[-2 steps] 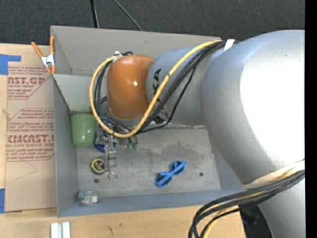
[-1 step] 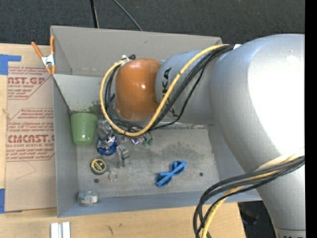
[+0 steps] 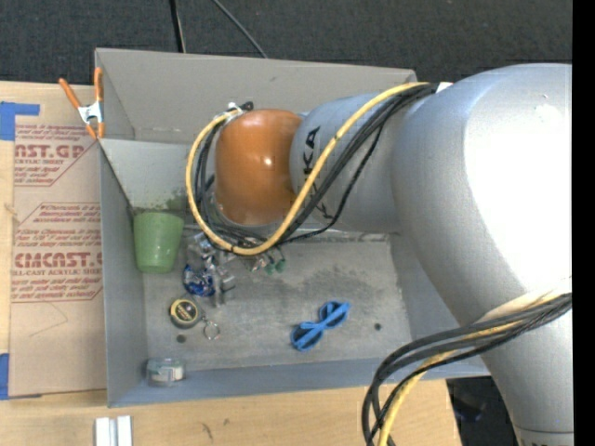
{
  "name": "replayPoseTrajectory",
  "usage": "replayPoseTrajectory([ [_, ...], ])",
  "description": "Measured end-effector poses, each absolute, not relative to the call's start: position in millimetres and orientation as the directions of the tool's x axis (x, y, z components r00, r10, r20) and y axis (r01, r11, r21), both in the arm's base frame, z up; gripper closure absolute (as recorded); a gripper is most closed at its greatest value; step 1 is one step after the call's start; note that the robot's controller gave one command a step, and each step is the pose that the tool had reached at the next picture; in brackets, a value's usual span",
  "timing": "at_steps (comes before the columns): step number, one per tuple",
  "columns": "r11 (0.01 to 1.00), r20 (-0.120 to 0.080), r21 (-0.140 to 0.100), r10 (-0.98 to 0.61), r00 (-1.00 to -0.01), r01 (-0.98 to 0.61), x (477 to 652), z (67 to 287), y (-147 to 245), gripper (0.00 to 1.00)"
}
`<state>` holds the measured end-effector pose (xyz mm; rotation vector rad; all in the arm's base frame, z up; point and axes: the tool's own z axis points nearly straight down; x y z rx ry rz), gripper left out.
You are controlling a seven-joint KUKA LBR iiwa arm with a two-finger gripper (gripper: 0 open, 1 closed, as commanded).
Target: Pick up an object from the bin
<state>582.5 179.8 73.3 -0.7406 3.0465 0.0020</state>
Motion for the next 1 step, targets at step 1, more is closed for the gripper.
replayPoseTrajectory([
  [1, 0.894, -0.013, -0.002, -0.448, -0.894, -0.448, 590.2, 264.0, 174.8, 1.00],
])
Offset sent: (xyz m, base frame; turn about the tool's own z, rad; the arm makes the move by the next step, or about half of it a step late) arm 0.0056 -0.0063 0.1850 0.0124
